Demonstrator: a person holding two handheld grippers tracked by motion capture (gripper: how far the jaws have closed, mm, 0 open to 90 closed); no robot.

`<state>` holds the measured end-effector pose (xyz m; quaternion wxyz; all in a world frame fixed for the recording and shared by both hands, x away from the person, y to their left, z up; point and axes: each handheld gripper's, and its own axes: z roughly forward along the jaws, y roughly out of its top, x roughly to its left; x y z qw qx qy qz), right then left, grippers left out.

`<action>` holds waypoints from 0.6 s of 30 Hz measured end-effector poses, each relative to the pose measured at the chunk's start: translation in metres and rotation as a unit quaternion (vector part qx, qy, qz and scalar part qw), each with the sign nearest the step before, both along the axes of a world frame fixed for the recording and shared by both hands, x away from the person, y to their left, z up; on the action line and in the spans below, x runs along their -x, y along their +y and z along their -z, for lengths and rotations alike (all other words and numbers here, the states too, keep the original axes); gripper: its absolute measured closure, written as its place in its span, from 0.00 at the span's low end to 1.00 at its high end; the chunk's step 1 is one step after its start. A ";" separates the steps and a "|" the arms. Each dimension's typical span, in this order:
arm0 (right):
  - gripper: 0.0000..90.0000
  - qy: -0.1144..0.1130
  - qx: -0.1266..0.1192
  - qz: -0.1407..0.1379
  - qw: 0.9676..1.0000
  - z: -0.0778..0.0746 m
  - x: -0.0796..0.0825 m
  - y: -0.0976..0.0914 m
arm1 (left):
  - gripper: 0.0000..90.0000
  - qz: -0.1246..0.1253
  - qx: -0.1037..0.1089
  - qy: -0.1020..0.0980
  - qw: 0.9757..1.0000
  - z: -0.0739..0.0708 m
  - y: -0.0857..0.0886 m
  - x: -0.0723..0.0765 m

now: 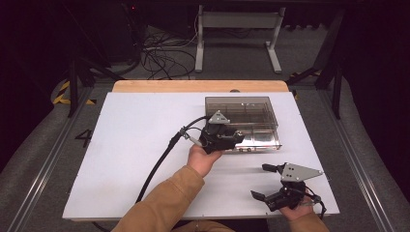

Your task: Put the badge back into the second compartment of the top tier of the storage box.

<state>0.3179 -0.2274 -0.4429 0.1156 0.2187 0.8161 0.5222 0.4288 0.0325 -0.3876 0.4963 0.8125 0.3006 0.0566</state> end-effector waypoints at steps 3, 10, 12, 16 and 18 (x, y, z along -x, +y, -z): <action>0.02 0.000 0.001 0.000 1.000 0.000 0.000 0.000 | 0.63 0.002 0.001 0.009 1.000 0.001 -0.001 0.000; 0.02 0.001 0.001 -0.001 1.000 0.000 0.000 0.001 | 0.63 0.012 -0.006 0.013 1.000 0.005 -0.003 -0.002; 0.02 0.001 0.002 -0.001 1.000 0.000 0.000 0.001 | 0.63 0.013 -0.009 0.019 1.000 0.006 -0.003 -0.002; 0.02 0.001 0.001 -0.001 1.000 0.000 0.000 0.001 | 0.63 0.013 -0.011 0.020 1.000 0.006 -0.003 -0.002; 0.02 0.001 0.002 -0.001 1.000 0.000 0.000 0.001 | 0.63 0.013 -0.011 0.020 1.000 0.006 -0.003 -0.002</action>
